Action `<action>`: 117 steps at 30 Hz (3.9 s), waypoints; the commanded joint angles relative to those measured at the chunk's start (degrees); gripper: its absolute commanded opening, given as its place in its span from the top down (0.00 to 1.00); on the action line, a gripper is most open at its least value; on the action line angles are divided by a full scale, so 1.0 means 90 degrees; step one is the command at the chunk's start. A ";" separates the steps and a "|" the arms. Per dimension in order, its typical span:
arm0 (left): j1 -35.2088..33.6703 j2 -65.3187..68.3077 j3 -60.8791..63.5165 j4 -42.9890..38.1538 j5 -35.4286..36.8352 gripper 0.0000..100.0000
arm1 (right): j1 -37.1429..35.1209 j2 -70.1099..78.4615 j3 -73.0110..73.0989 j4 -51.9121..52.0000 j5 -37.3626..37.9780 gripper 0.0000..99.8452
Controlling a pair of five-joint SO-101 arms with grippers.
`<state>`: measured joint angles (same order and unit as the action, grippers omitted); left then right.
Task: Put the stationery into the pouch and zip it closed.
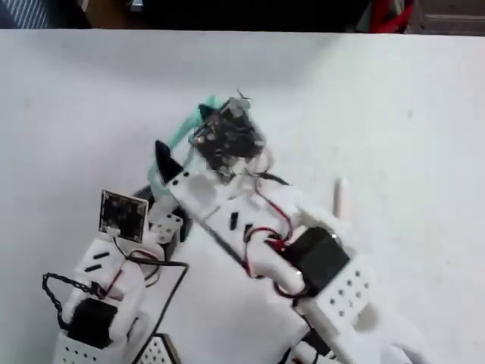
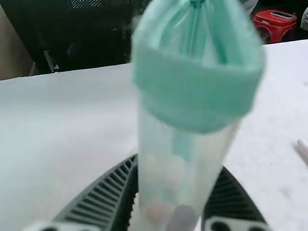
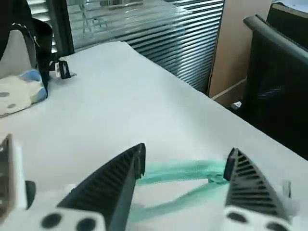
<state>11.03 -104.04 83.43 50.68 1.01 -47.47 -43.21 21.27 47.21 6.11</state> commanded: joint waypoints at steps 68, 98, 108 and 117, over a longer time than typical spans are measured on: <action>-0.0024 -0.0054 -0.0156 0.0147 0.0059 0.80 | 0.5836 0.4283 0.2354 -0.0562 0.1338 0.98; -0.0024 -0.0063 0.0000 0.0098 0.0059 0.80 | 0.5182 -0.0347 0.1065 0.1284 0.1280 0.98; 0.0015 -0.0063 0.0000 0.0088 0.0059 0.80 | 0.3619 -0.4156 0.0742 0.1968 0.1280 0.98; 0.0024 -0.0063 0.0000 0.0088 0.0059 0.80 | 0.2847 -0.5192 0.1465 0.1314 0.0713 0.98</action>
<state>11.03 -104.66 83.96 51.65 1.01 -21.19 -90.33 32.88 62.51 17.10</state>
